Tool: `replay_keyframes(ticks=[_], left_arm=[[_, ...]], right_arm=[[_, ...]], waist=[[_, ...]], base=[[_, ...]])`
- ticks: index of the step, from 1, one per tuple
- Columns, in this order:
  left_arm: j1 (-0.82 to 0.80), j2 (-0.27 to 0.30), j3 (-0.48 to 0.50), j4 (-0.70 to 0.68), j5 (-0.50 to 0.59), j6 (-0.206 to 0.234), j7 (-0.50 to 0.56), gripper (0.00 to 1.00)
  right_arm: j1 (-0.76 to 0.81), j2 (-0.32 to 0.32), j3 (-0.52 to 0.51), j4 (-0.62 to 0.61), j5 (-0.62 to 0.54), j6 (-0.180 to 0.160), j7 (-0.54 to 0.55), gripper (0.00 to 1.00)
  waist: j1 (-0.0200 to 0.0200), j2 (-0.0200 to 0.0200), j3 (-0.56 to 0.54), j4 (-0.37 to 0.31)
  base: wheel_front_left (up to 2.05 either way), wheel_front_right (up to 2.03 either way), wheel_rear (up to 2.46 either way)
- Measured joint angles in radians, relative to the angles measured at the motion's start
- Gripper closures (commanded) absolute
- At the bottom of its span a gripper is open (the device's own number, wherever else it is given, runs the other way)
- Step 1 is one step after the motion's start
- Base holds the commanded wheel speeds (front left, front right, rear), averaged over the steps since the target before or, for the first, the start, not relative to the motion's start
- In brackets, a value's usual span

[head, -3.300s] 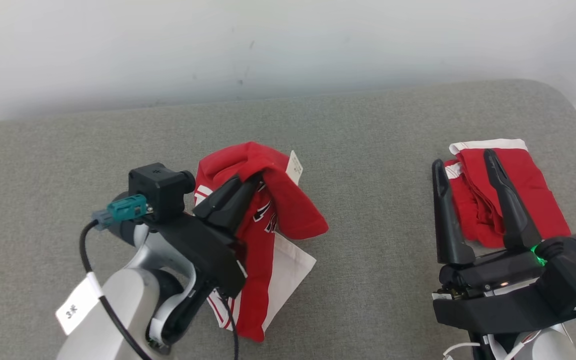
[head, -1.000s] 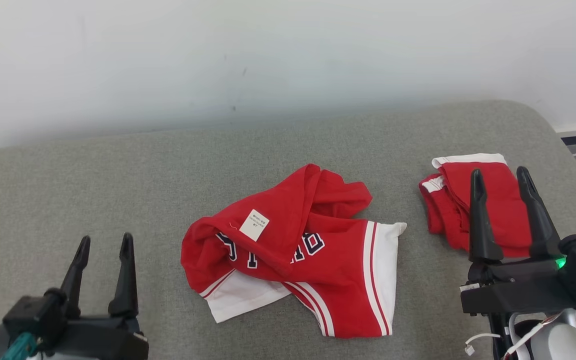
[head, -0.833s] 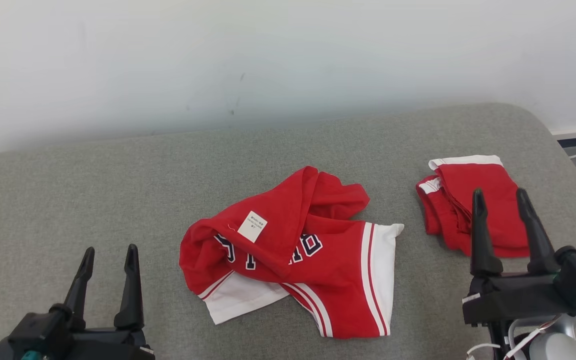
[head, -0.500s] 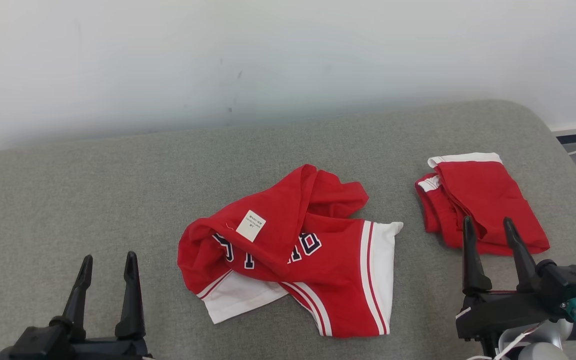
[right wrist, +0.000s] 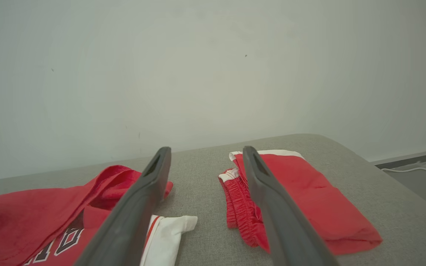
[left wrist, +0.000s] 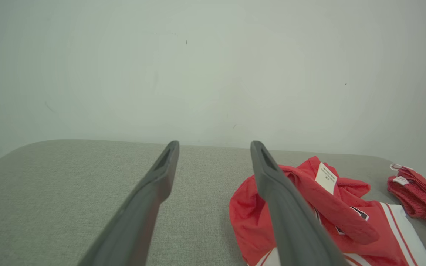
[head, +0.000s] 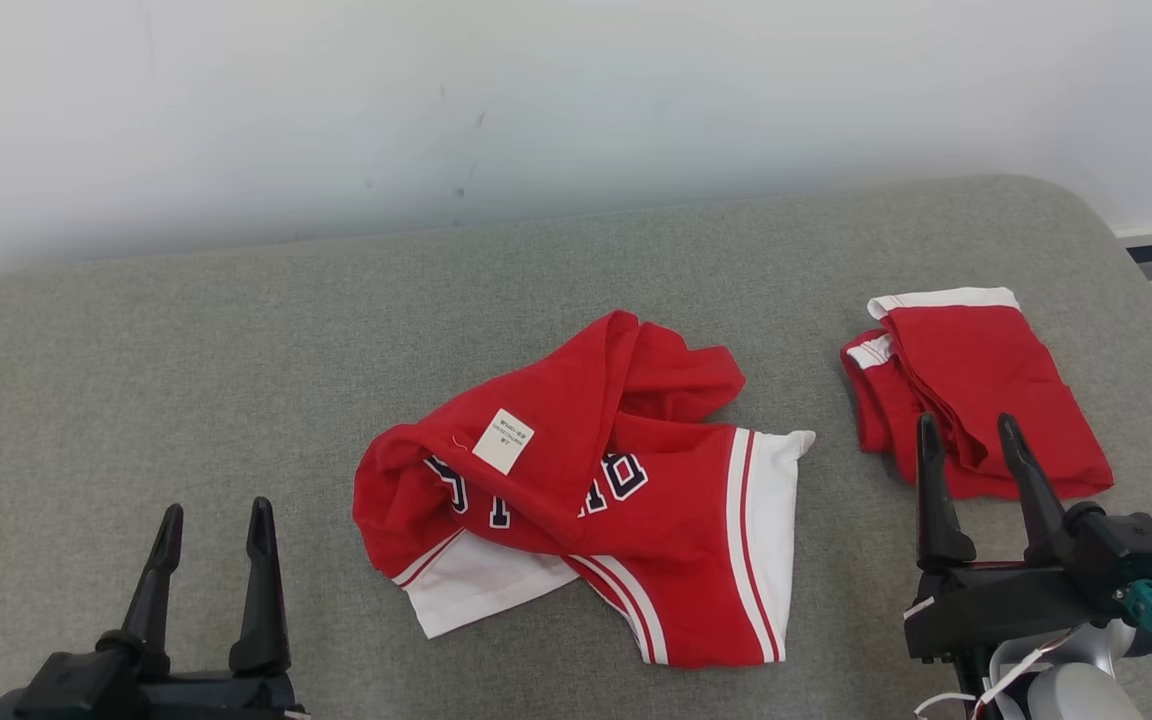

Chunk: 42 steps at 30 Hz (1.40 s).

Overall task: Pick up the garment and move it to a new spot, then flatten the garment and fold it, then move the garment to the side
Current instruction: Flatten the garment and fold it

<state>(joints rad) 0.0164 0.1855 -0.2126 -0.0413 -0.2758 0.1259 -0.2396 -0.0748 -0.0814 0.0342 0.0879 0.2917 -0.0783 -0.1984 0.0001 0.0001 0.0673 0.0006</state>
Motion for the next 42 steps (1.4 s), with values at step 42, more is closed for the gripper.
replay_keyframes(ticks=[42], left_arm=[[-0.364,0.032,-0.649,0.3,0.26,-0.251,0.322,0.0]], right_arm=[[-0.04,0.002,0.001,0.01,-0.004,0.017,-0.041,0.0]], waist=[[-0.0002,0.0,0.105,-0.234]], base=[[0.0,0.0,0.0]])
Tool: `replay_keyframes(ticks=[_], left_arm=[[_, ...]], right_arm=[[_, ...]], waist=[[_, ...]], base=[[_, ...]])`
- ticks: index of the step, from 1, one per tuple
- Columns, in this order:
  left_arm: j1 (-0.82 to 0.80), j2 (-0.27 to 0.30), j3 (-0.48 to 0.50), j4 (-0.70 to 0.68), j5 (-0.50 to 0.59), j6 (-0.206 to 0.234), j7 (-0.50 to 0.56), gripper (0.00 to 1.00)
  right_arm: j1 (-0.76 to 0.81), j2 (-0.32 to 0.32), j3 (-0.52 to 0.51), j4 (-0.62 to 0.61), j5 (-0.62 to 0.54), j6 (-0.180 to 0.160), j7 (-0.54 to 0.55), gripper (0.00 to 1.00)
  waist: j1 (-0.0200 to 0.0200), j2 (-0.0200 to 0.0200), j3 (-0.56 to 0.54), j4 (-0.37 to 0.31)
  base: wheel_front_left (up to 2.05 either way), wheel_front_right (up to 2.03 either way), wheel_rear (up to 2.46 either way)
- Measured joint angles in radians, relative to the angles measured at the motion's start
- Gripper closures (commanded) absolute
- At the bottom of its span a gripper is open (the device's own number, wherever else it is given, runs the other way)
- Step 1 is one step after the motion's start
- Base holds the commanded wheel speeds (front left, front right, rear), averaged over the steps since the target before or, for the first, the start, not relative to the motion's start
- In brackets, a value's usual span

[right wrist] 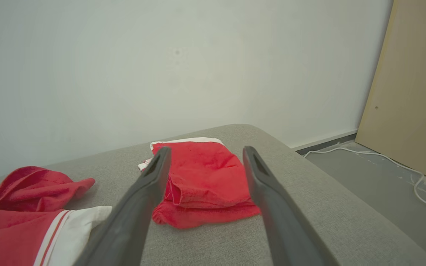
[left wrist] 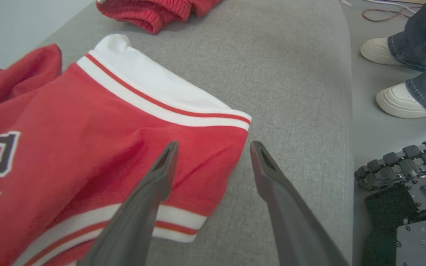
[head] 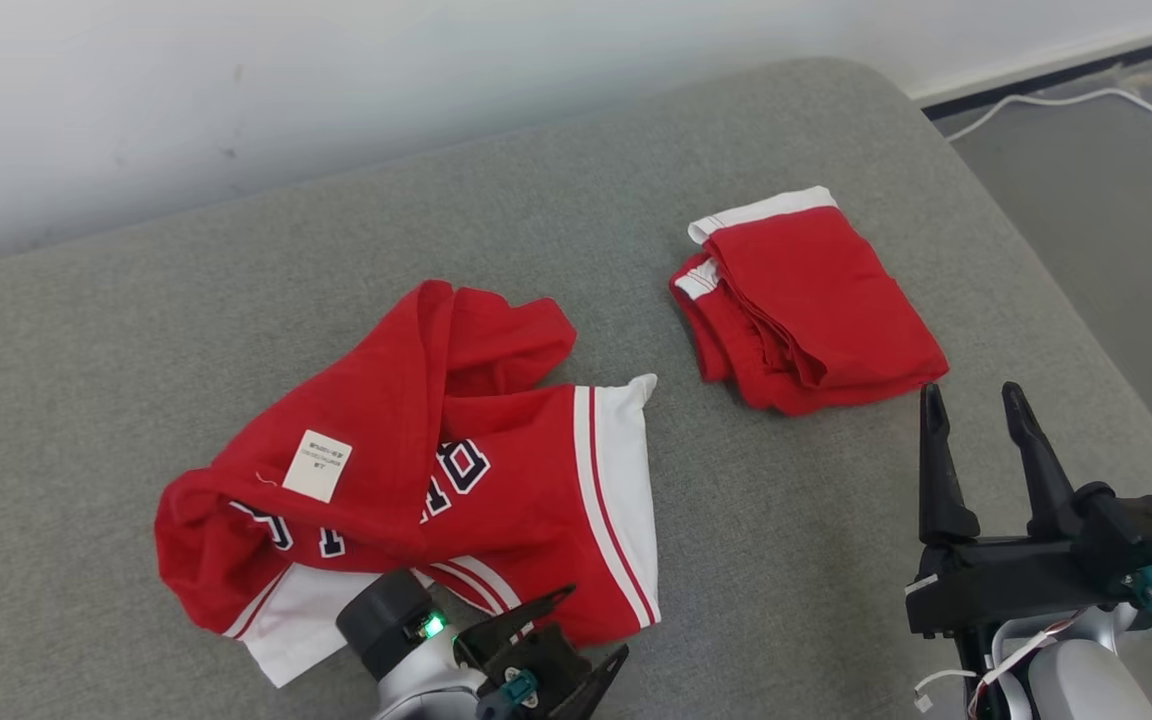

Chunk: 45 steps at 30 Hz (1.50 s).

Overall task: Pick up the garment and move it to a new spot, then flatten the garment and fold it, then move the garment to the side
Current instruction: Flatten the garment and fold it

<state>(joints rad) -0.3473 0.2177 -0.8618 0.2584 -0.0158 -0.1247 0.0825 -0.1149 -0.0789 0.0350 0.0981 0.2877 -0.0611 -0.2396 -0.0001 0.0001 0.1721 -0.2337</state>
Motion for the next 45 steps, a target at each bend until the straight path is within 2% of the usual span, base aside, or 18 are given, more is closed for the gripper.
replay_keyframes(ticks=[5,19,20,22,31,35,43,45], left_arm=[[-0.065,-0.001,-0.081,0.046,0.013,0.0,0.014,0.0],[-0.132,0.007,-0.147,0.135,0.044,0.0,0.033,0.0],[-0.135,0.004,-0.147,0.138,0.045,0.0,0.033,0.44],[-0.14,-0.001,-0.146,0.141,0.045,0.0,0.031,1.0],[-0.149,-0.002,-0.084,0.106,-0.005,0.006,-0.021,1.0],[-0.139,0.027,-0.02,0.04,-0.022,0.058,-0.05,1.0],[-0.05,0.177,0.156,-0.098,-0.07,0.206,-0.086,1.0],[-0.029,0.206,0.193,-0.131,-0.073,0.227,-0.09,1.0]], right_arm=[[0.001,-0.001,-0.02,-0.007,0.002,0.0,-0.007,0.0],[-0.014,0.002,-0.017,-0.008,0.003,0.0,-0.008,0.0],[-0.014,0.003,-0.017,-0.008,0.003,0.0,-0.008,0.0],[-0.014,0.003,-0.017,-0.008,0.003,0.0,-0.009,0.0],[-0.012,0.005,-0.036,-0.01,0.003,-0.001,-0.013,0.0],[-0.008,0.005,-0.043,-0.013,0.003,-0.001,-0.013,0.0],[0.007,0.005,-0.054,-0.021,0.003,-0.002,-0.016,0.0],[0.01,0.004,-0.058,-0.026,0.003,-0.002,-0.016,0.0]], waist=[[0.0,0.0,0.026,-0.013],[0.0001,0.0,0.04,0.003],[0.0001,0.0,0.041,0.005],[0.0001,0.0,0.042,0.008],[0.0001,0.0,0.042,0.027],[0.0001,0.0001,0.038,0.048],[0.0001,0.0,0.03,0.105],[0.0001,0.0,0.027,0.121]], base=[[0.0,0.0,0.0],[0.0,0.0,0.0],[0.0,0.0,0.0],[0.0,0.0,0.0],[0.0,0.0,0.0],[0.0,0.0,0.0],[0.0,0.0,0.0],[0.0,0.0,0.0]])
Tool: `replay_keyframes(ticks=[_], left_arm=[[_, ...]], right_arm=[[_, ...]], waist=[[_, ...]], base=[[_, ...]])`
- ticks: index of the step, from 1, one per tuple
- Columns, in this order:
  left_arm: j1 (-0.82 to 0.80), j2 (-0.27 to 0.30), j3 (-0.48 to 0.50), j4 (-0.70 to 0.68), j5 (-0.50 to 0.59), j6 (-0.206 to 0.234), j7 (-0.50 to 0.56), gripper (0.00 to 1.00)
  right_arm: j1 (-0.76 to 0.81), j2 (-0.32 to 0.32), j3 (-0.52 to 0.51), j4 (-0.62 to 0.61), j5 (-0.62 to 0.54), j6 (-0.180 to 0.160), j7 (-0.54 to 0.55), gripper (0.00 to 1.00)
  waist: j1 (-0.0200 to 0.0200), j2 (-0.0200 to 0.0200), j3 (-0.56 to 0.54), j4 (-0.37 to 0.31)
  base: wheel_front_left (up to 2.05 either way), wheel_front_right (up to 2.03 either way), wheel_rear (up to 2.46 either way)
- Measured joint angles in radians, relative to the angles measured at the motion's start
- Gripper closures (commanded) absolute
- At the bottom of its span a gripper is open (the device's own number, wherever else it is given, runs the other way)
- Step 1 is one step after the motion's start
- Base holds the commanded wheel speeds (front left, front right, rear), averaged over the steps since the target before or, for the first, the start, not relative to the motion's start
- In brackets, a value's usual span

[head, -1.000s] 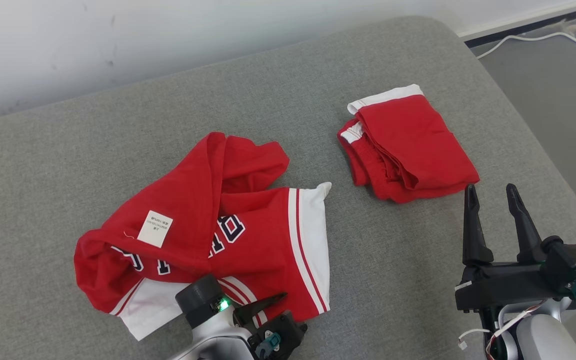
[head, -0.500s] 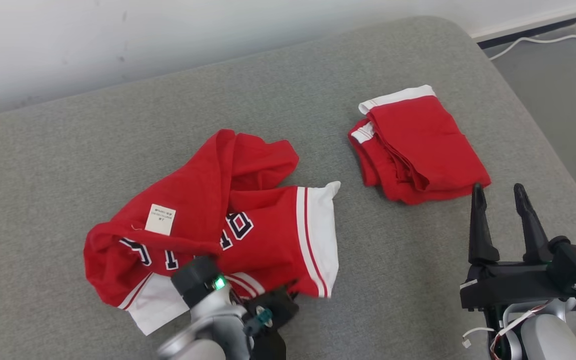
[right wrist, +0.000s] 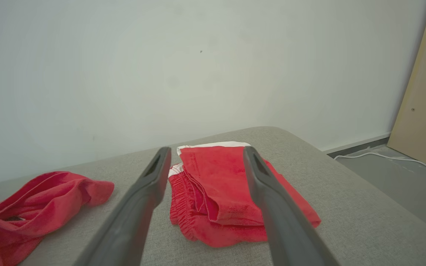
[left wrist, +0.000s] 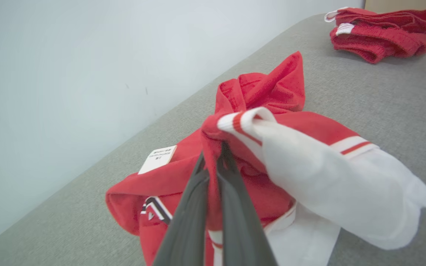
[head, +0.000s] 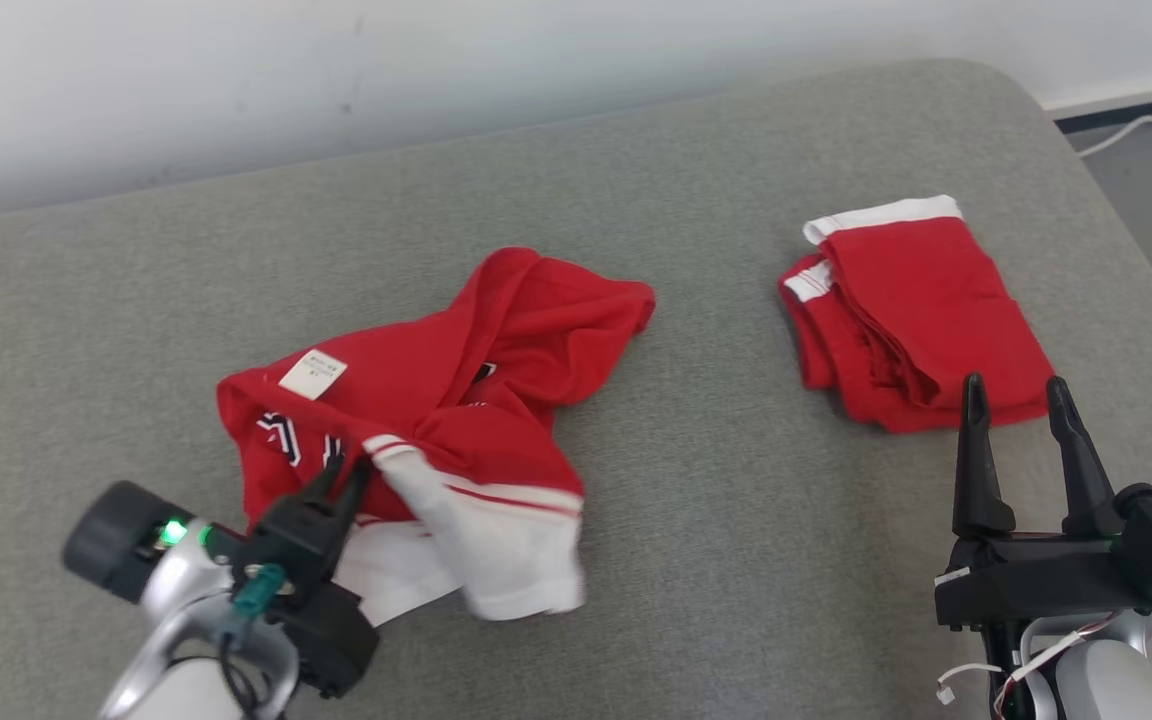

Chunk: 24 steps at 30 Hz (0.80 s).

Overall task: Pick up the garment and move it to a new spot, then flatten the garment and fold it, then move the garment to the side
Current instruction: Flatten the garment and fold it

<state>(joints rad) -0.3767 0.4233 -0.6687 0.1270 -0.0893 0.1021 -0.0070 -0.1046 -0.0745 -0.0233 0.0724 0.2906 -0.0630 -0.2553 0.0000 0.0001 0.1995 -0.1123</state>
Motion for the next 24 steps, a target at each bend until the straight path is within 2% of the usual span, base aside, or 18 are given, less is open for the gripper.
replay_keyframes(ticks=[7,8,13,18,24], left_arm=[[0.076,0.058,0.135,-0.053,-0.022,0.017,0.025,1.0],[0.115,0.077,0.188,-0.068,-0.043,0.021,0.036,1.0],[0.208,0.136,0.326,-0.074,-0.071,0.021,0.054,1.0],[0.262,0.124,0.471,-0.062,-0.073,0.021,0.09,1.0],[0.287,0.09,0.562,-0.061,-0.077,0.021,0.108,1.0]], right_arm=[[0.006,0.0,0.001,-0.006,0.0,0.0,0.0,0.0],[0.004,0.001,0.01,-0.007,0.0,0.0,0.0,0.0],[0.0,0.002,0.018,-0.007,0.0,0.0,0.0,0.0],[0.0,0.003,0.017,-0.007,0.0,0.0,0.0,0.0],[-0.007,0.004,0.019,-0.007,0.0,0.0,0.0,0.0]], waist=[[0.0,0.0,-0.007,0.054],[0.0,0.0,-0.008,0.066],[0.0,-0.0002,-0.008,0.078],[0.0,-0.0002,-0.003,0.079],[0.0,-0.0002,0.003,0.073]], base=[[0.0,0.0,0.0],[0.0,0.0,0.0],[0.0,0.0,0.0],[0.0,0.0,0.0],[0.0,0.0,0.0]])
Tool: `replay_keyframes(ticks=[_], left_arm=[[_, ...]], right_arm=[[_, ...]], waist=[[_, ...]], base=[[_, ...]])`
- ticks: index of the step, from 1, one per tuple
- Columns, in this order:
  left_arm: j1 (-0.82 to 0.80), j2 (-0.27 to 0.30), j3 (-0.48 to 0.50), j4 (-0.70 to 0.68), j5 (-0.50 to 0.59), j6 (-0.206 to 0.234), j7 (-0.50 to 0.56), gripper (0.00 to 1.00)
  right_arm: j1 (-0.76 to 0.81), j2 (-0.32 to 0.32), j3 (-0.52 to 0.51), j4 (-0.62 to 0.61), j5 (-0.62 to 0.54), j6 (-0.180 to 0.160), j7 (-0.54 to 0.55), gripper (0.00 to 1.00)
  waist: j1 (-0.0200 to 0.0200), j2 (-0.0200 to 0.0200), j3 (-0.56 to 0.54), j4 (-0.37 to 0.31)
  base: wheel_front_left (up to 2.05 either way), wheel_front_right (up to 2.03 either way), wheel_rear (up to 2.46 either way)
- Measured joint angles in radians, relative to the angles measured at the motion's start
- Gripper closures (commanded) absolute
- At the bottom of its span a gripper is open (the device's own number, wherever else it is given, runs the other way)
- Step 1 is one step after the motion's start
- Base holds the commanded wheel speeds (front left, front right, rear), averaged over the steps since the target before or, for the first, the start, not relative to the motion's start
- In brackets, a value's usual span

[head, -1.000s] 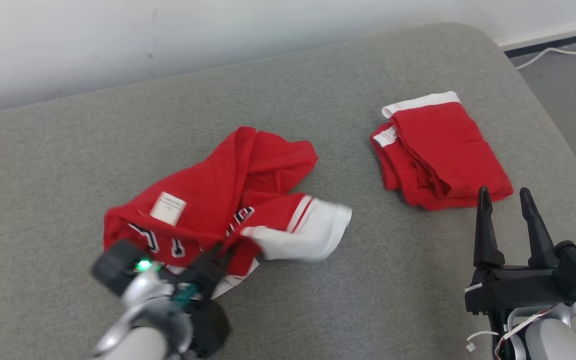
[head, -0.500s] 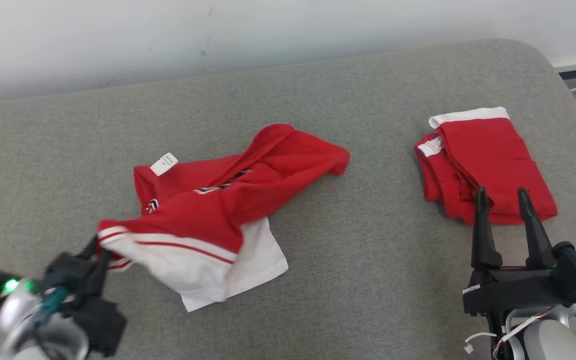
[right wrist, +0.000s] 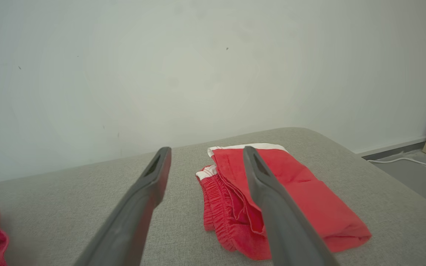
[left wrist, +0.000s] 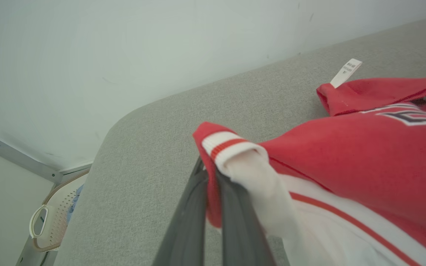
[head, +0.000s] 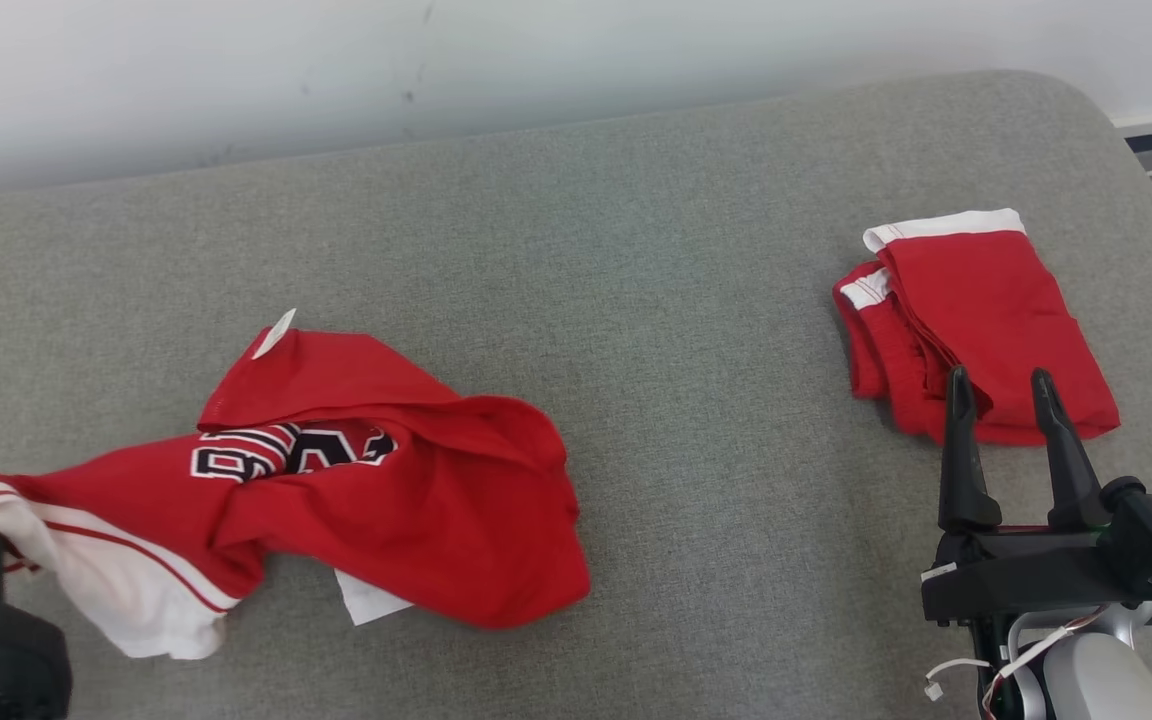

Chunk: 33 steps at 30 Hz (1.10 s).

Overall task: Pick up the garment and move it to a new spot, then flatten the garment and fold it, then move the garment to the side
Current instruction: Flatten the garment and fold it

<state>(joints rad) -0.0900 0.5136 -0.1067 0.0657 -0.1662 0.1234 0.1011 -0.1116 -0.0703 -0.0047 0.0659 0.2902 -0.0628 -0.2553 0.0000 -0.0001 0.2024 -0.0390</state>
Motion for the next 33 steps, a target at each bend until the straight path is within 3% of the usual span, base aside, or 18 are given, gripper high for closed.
replay_keyframes(ticks=[8,9,10,14,19,25,29,33], left_arm=[[0.008,-0.049,0.116,-0.006,0.037,0.0,0.04,0.98],[0.012,-0.063,0.114,-0.013,0.042,0.0,0.05,0.78],[0.022,-0.079,0.108,-0.018,0.044,0.0,0.051,0.0],[0.045,-0.129,0.082,-0.009,0.041,0.0,0.072,0.0],[0.069,-0.187,0.12,0.003,0.038,0.001,0.116,0.0],[0.091,-0.295,0.304,-0.036,0.137,0.001,0.145,0.0],[0.091,-0.361,0.374,-0.13,0.195,0.001,0.119,0.0],[0.089,-0.393,0.333,-0.245,0.188,0.001,0.033,0.0]], right_arm=[[-0.014,0.004,0.012,0.009,0.0,0.001,0.0,0.0],[-0.015,0.005,0.012,0.009,0.0,0.001,0.0,0.0],[-0.016,0.005,0.012,0.01,0.0,0.001,0.0,0.0],[-0.018,0.005,0.013,0.019,0.0,0.001,0.0,0.0],[-0.019,0.005,0.012,0.026,0.0,0.001,0.0,0.0],[-0.014,0.004,0.007,0.029,-0.002,0.002,0.0,0.0],[-0.001,0.004,0.009,0.03,-0.003,0.003,0.0,0.0],[0.0,0.004,0.013,0.031,-0.007,0.01,0.0,0.0]], waist=[[0.0,0.0,0.003,-0.017],[0.0,0.0001,0.003,-0.019],[0.0,0.0001,0.003,-0.021],[0.0,0.0001,0.0,-0.028],[0.0,0.0001,-0.014,-0.03],[-0.0001,0.0002,-0.035,-0.02],[0.0,0.0002,-0.049,-0.006],[-0.0001,0.0003,-0.065,0.006]], base=[[0.0,0.0,0.0],[0.0,0.0,0.0],[0.0,0.0,0.0],[0.0,0.0,0.0],[0.0,0.0,0.0],[0.0,0.0,0.0],[0.0,0.0,0.0],[0.0,0.0,0.0]])
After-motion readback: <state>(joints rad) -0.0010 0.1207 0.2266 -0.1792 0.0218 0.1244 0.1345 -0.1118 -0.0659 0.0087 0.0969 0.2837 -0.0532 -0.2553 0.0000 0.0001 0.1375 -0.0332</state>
